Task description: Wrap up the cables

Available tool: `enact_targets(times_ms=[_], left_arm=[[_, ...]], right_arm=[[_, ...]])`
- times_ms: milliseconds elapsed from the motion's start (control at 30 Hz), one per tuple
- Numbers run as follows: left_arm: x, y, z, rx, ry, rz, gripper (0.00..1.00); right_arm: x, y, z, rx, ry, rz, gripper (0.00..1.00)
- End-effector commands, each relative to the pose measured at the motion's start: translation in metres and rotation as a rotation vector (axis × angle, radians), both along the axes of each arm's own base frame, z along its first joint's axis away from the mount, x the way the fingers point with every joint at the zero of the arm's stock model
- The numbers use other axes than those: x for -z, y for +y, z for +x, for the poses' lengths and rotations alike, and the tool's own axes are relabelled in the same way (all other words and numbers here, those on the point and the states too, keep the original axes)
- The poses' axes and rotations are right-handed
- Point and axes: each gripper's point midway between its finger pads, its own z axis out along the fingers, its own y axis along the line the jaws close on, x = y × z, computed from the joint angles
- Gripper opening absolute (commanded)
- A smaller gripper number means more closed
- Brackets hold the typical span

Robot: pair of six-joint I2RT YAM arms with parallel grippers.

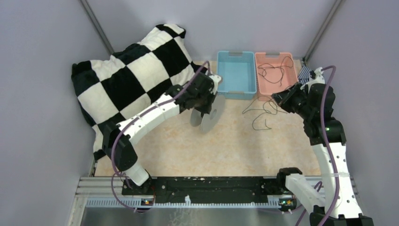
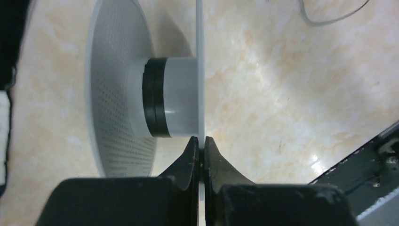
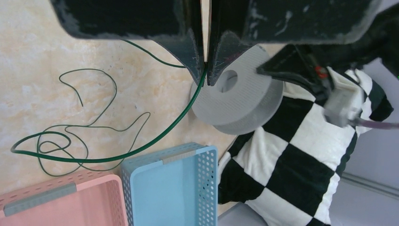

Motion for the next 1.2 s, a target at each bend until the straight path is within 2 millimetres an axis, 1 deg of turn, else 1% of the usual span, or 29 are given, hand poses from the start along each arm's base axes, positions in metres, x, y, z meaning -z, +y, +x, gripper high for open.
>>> enact_targets(times_ms=[0, 67, 167, 233, 400, 533, 600, 667, 767, 933, 1033, 1100, 1167], left_arm=[[-0.013, 0.012, 0.001, -0.148, -0.226, 0.130, 0.00], [-0.008, 0.005, -0.004, -0.182, -0.225, 0.122, 0.00], [-0.007, -0.004, -0.009, -0.220, -0.298, 0.140, 0.00], [-0.004, -0.010, -0.013, -0.230, -0.351, 0.150, 0.00], [-0.002, -0.025, -0.022, -0.231, -0.412, 0.132, 0.00], [-0.012, -0.035, -0.025, -0.226, -0.388, 0.070, 0.00], [-0.022, -0.044, -0.029, -0.184, -0.379, 0.022, 0.00], [-0.032, -0.048, -0.032, -0.151, -0.372, -0.014, 0.00], [-0.035, -0.050, -0.033, -0.123, -0.340, -0.051, 0.00], [-0.025, -0.055, -0.040, -0.082, -0.281, -0.070, 0.00], [-0.006, -0.052, -0.037, -0.106, -0.262, -0.024, 0.00], [0.011, -0.050, -0.034, -0.126, -0.246, 0.022, 0.00], [0.016, -0.051, -0.033, -0.130, -0.228, 0.047, 0.00]], right_arm=[[-0.012, 0.006, 0.003, -0.036, -0.064, 0.019, 0.00], [-0.012, 0.006, 0.003, -0.034, -0.064, 0.023, 0.00], [-0.013, 0.006, 0.002, -0.030, -0.065, 0.023, 0.00], [-0.014, 0.005, 0.001, -0.028, -0.067, 0.021, 0.00], [-0.014, 0.005, 0.000, -0.027, -0.066, 0.025, 0.00], [-0.015, 0.004, -0.001, -0.023, -0.069, 0.026, 0.00], [-0.016, 0.004, -0.002, -0.023, -0.070, 0.025, 0.00], [-0.015, 0.004, -0.003, -0.022, -0.069, 0.024, 0.00], [-0.016, 0.005, -0.003, -0.023, -0.071, 0.029, 0.00], [-0.017, 0.005, -0.005, -0.023, -0.076, 0.032, 0.00], [-0.017, 0.005, -0.006, -0.024, -0.074, 0.034, 0.00], [-0.017, 0.006, -0.006, -0.026, -0.075, 0.038, 0.00], [-0.017, 0.006, -0.007, -0.026, -0.075, 0.040, 0.00]])
